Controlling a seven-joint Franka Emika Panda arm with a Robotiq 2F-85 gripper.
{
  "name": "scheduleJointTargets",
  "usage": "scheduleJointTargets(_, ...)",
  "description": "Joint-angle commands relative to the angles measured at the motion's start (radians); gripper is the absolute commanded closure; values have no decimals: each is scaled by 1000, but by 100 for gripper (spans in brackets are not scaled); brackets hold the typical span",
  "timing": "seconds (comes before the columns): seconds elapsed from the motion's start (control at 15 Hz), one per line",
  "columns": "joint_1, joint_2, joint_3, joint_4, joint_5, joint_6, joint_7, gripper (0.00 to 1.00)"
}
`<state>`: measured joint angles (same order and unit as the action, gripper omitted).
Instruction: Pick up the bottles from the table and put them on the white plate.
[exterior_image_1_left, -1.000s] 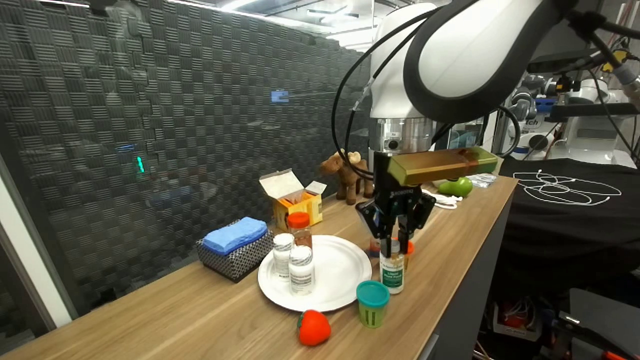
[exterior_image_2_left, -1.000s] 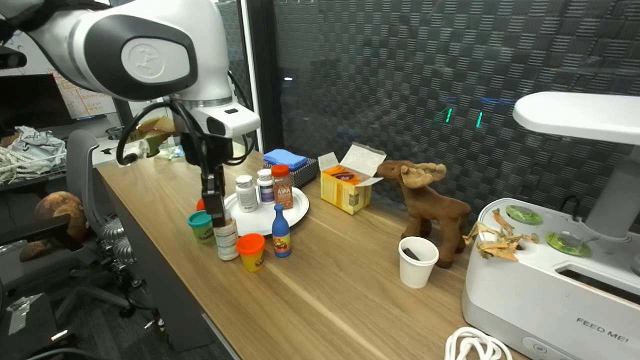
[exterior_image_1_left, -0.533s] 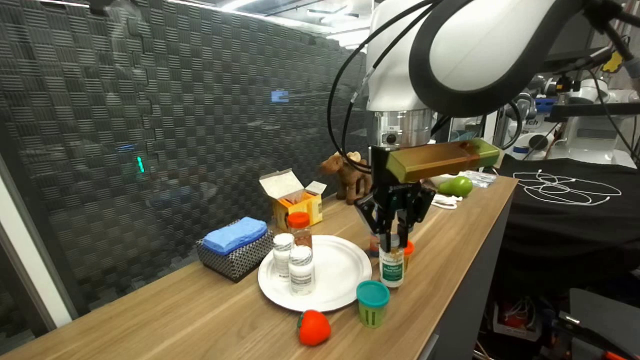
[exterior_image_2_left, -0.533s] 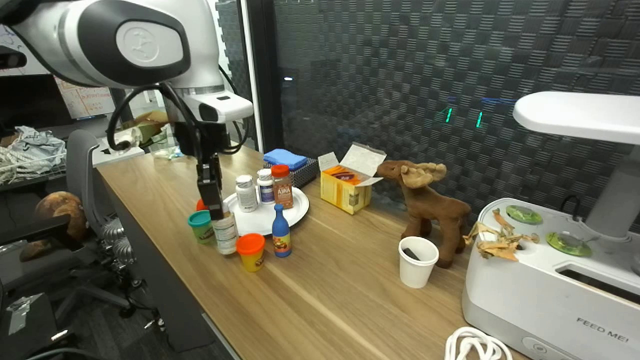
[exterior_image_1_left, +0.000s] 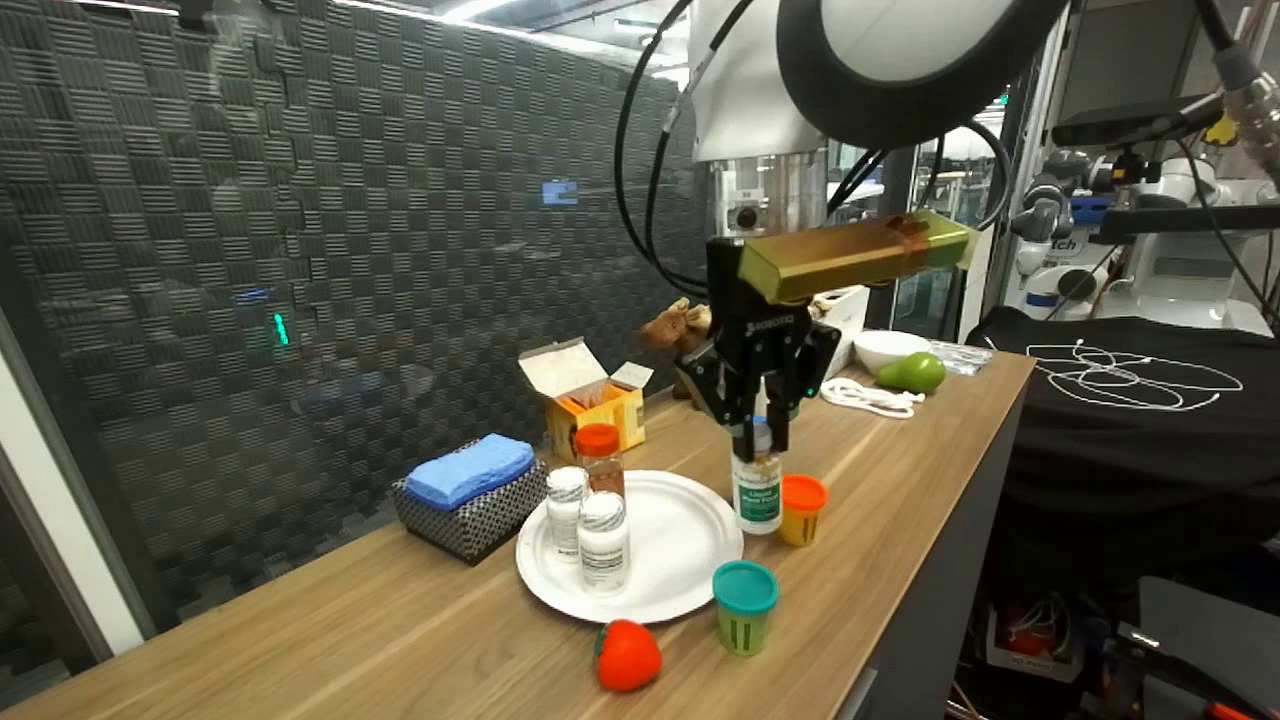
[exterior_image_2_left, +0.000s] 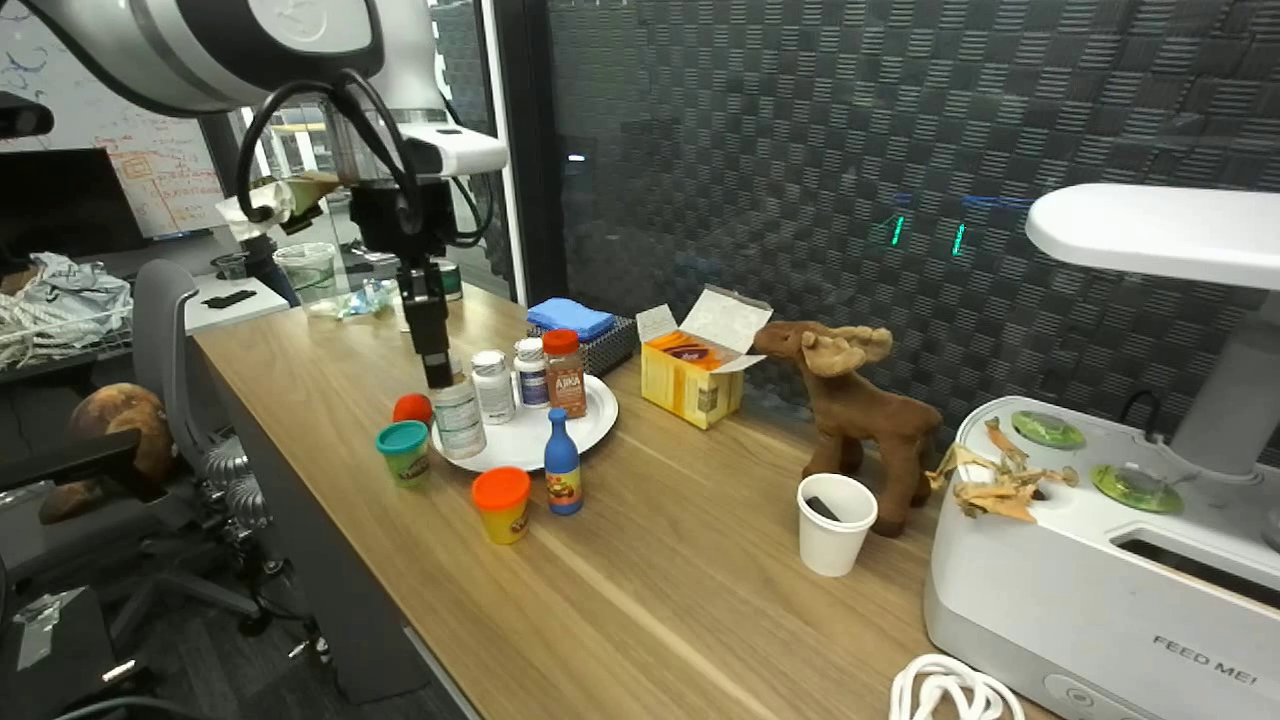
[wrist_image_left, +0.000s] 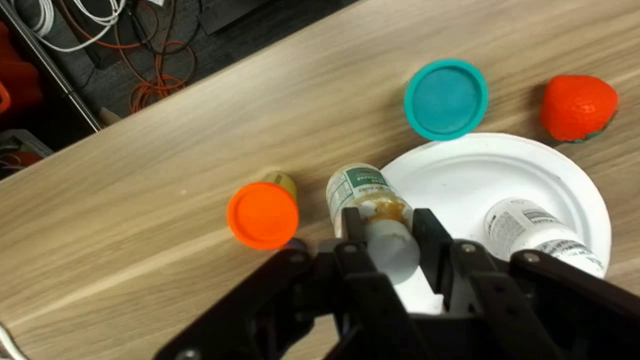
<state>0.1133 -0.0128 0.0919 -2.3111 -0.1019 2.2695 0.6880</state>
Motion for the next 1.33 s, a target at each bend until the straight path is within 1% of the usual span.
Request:
scheduleJointTargets(0.0, -15, 64, -6, 93, 3, 27, -50, 92)
scheduleJointTargets(0.13, -20, 96, -15, 127, 23, 50, -81, 92)
scheduleJointTargets(0.4, -29, 163, -38, 168, 41, 134, -85, 92)
scheduleJointTargets(0.6, -32, 213, -54, 194, 85, 173, -90, 92)
scheduleJointTargets(0.93, -25, 275, -65, 237, 151, 200, -90, 92)
scheduleJointTargets(1.27, -15, 318, -72, 275, 154, 210, -80, 92)
